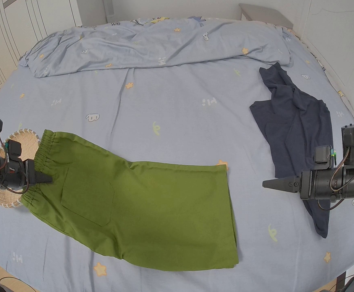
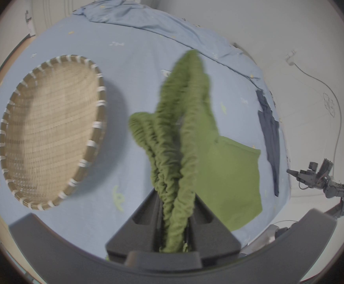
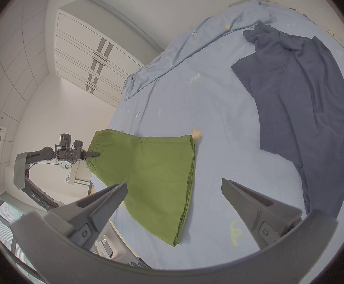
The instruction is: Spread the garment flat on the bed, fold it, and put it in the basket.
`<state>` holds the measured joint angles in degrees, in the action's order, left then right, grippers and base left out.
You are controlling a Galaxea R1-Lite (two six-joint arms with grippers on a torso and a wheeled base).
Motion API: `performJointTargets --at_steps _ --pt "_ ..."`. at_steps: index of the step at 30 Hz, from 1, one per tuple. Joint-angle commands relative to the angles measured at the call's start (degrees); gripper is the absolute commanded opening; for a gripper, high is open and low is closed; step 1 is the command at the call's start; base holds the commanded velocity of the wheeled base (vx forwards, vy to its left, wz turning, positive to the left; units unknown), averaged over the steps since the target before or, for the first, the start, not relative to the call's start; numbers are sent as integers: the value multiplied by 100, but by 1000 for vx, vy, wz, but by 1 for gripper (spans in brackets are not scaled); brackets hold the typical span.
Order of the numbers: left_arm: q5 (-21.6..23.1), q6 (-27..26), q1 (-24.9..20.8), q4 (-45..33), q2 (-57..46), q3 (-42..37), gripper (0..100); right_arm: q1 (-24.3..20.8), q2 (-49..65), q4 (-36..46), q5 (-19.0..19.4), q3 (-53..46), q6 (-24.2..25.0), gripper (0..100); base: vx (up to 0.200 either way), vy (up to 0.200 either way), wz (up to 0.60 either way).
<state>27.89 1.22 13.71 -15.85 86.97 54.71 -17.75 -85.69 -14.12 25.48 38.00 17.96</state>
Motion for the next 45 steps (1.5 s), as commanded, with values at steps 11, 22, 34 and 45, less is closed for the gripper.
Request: performJointTargets --at_steps 11,22,34,45 --pt "-2042 1618 -3674 -982 -338 1569 0 -9 -45 -3 -8 15 6 100 0 0 0" --pt "-2868 2313 -5195 -946 822 1868 0 -18 -212 -12 -131 6 -3 100 0 0 0" --pt "-3150 3385 -5871 55 1481 1885 0 -44 -273 -12 -140 -3 -3 100 0 0 0" --pt "-3317 3710 -6118 442 1736 1833 0 -44 -291 -12 -140 -3 -3 100 0 0 0"
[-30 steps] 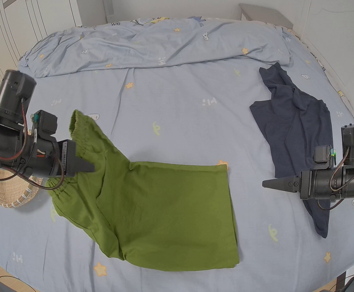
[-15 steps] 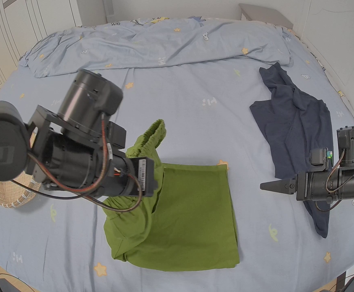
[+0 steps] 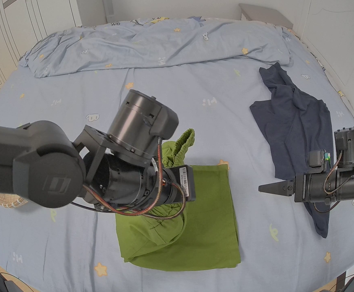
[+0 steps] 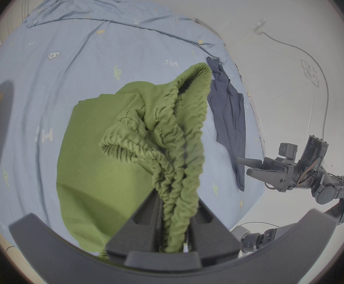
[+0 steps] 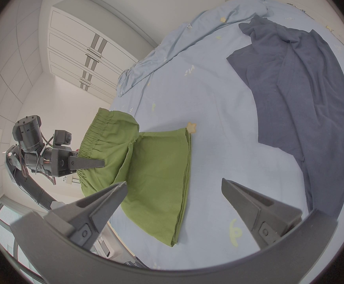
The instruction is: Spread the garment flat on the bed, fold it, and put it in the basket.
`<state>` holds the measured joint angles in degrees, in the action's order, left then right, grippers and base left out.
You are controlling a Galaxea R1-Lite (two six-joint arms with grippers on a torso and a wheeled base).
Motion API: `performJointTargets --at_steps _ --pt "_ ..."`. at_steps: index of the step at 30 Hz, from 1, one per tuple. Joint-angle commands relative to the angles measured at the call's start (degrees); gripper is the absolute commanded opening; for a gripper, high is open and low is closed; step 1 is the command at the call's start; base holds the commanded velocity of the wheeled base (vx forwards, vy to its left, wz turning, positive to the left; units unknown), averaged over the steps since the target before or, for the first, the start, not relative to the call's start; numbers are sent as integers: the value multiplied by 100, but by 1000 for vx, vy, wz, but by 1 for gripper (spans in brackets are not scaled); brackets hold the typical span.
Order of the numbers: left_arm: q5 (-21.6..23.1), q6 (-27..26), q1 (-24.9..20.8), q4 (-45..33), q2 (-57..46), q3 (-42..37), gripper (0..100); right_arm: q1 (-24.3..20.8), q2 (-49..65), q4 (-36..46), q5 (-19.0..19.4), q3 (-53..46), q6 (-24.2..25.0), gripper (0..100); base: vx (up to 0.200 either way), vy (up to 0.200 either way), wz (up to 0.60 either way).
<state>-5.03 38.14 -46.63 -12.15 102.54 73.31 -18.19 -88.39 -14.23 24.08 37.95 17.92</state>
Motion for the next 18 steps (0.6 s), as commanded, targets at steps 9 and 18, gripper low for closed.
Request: performJointTargets --at_steps 9,18 --pt "-200 149 -338 451 513 -36 0 0 -20 -1 1 2 1 100 0 0 0" --pt "-208 237 -540 679 689 -63 100 0 -29 -1 1 2 1 100 0 0 0"
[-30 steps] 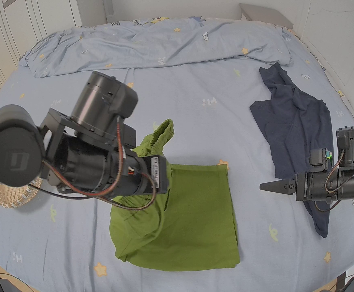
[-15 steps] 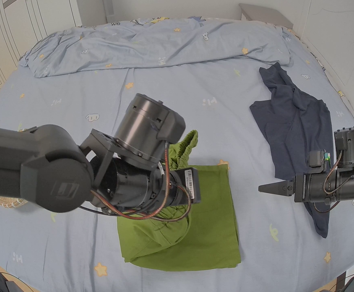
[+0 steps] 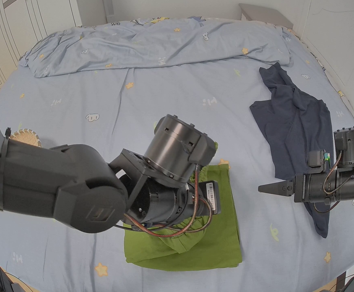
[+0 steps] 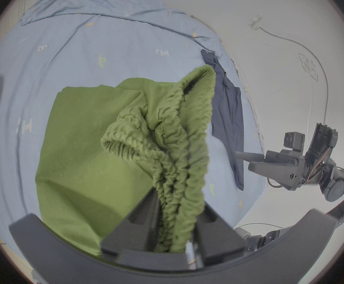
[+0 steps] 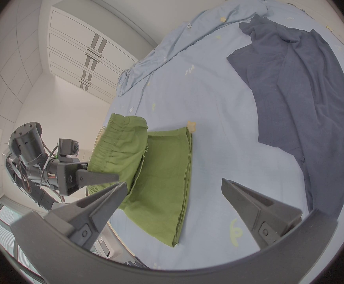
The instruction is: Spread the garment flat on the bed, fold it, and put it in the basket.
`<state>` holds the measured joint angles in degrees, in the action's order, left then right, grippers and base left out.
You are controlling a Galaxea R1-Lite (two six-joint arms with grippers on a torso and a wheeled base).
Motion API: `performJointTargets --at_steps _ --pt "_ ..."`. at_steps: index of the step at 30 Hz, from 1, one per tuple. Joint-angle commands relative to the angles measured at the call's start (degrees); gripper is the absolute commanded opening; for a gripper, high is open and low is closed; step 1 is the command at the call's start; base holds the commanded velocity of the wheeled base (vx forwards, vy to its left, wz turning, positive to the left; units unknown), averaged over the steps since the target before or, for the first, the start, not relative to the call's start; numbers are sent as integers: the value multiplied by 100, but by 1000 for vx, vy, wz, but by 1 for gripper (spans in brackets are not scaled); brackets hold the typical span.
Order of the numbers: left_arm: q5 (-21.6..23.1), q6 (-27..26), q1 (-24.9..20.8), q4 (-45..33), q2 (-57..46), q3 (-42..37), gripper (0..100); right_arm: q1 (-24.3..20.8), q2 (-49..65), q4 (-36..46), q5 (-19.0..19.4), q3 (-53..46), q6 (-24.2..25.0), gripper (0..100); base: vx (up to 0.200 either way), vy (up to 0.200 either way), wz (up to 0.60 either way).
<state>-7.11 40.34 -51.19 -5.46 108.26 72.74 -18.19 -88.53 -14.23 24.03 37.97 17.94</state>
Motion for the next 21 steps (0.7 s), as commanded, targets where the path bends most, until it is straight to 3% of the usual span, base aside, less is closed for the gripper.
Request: performJointTargets --at_steps 1,8,12,16,17,18,21 --pt "8 18 -102 10 116 -6 100 0 -15 -1 5 0 -1 100 0 0 0" --pt "-151 185 -269 300 511 3 100 0 -68 -1 -3 0 -10 100 0 0 0" --pt "-291 589 -181 696 441 -23 100 -18 -59 -1 5 0 -10 100 0 0 0" --pt "-230 633 127 696 72 -217 100 -141 -42 -1 14 0 -1 100 0 0 0" --pt "60 598 469 713 -253 -427 100 -282 11 8 14 0 -1 100 0 0 0" --pt "60 598 469 713 -253 -427 100 -282 11 8 14 0 -1 100 0 0 0" --pt "1440 202 1498 722 -948 -1113 100 -414 248 25 14 -18 34 100 0 0 0"
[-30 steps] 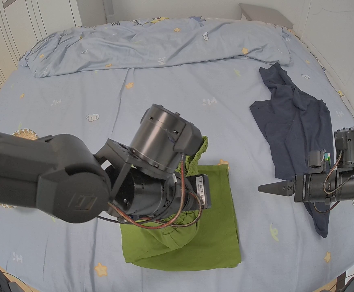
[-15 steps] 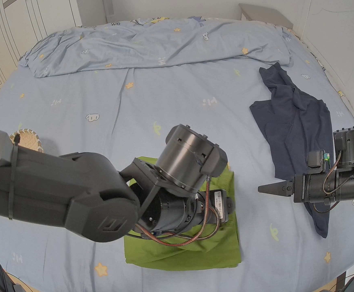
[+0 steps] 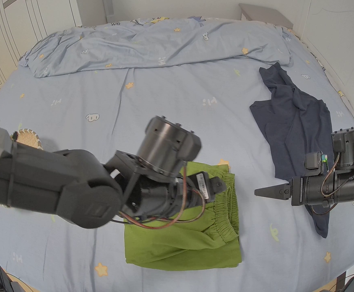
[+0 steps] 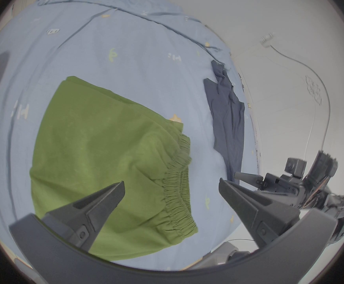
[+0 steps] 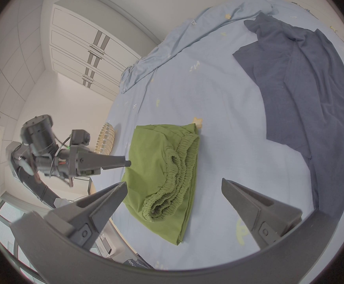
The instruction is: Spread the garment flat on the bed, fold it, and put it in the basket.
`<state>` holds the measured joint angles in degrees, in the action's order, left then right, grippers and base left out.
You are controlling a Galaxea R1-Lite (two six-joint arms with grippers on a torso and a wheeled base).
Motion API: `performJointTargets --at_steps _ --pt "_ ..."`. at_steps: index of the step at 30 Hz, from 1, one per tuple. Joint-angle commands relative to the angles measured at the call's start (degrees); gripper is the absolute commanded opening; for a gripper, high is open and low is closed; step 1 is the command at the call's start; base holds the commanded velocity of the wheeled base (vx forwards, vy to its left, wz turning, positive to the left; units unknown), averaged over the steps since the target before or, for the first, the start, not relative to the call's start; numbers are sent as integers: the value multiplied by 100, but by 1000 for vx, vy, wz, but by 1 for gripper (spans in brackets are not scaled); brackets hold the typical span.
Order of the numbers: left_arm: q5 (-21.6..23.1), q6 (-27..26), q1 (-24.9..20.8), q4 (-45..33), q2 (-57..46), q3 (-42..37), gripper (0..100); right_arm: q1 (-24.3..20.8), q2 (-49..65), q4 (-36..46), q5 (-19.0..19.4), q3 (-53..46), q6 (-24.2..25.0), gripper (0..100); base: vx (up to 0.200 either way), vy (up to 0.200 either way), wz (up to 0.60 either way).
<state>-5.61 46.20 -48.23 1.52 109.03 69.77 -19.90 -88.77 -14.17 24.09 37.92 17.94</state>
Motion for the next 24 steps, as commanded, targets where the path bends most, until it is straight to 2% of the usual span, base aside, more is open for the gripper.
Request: performJointTargets --at_steps 1,2,3,5,6,7,8,10,14,24 --pt "1563 -551 1448 32 -1130 -974 100 -252 290 19 8 -31 34 100 0 0 0" --pt "1721 -639 1579 32 -1183 -1070 100 -252 290 10 8 -31 34 100 0 0 0" --pt "2169 -885 1957 41 -1323 -1369 100 -243 308 10 8 -31 34 100 0 0 0" --pt "2784 -1289 2450 138 -1393 -1782 100 -243 334 10 8 -31 34 100 0 0 0" --pt "2864 -1342 2502 155 -1385 -1835 100 -252 413 10 -9 -31 25 100 0 0 0" --pt "3136 -1579 2784 287 -1358 -2108 100 -252 598 19 -18 -31 34 100 0 0 0" --pt "3136 -1579 2784 287 -1358 -2108 100 -252 598 19 -18 -31 34 100 0 0 0" --pt "3356 -1843 3109 665 -928 -2345 100 -243 791 54 -9 -40 51 100 0 0 0" --pt "3364 -1808 3302 1069 -523 -2371 100 -234 809 45 -18 -66 51 100 0 0 0" --pt "3321 -1869 3100 1175 118 -2327 100 -243 1020 63 -9 -75 42 100 0 0 0"
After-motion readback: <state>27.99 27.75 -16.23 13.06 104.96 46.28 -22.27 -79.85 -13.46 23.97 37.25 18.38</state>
